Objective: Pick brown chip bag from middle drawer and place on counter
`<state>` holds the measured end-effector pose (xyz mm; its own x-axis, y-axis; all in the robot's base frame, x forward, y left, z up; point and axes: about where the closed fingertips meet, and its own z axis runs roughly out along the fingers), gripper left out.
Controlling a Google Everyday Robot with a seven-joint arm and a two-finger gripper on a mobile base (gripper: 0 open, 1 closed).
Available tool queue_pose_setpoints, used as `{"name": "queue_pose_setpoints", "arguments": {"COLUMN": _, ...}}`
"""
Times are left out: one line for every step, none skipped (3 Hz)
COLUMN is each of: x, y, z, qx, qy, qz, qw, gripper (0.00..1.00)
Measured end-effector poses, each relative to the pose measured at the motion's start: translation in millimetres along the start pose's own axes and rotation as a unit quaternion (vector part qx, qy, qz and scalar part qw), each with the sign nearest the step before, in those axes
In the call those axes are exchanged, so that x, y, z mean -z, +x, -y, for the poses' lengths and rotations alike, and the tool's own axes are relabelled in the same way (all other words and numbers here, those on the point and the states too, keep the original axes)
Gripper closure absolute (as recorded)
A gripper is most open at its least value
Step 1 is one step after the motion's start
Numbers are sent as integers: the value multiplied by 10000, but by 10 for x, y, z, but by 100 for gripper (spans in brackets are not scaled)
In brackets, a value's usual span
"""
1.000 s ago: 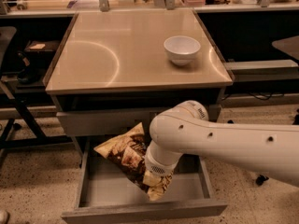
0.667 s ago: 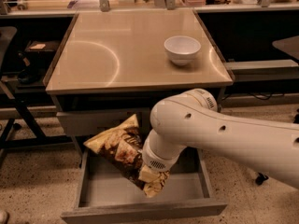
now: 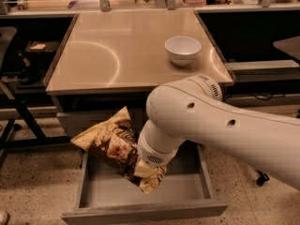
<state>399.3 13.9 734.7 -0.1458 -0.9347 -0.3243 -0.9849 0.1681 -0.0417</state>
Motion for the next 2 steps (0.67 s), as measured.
{"name": "queue_pose_setpoints", "arguments": {"x": 217, "y": -160, "z": 64, "qx": 138, "qy": 185, "qz": 65, "qw": 9997, "gripper": 100}}
{"name": "queue_pose_setpoints", "arguments": {"x": 422, "y": -284, "z": 160, "qx": 262, "qy": 350, "qz": 91, "qw": 9990, "gripper": 100}}
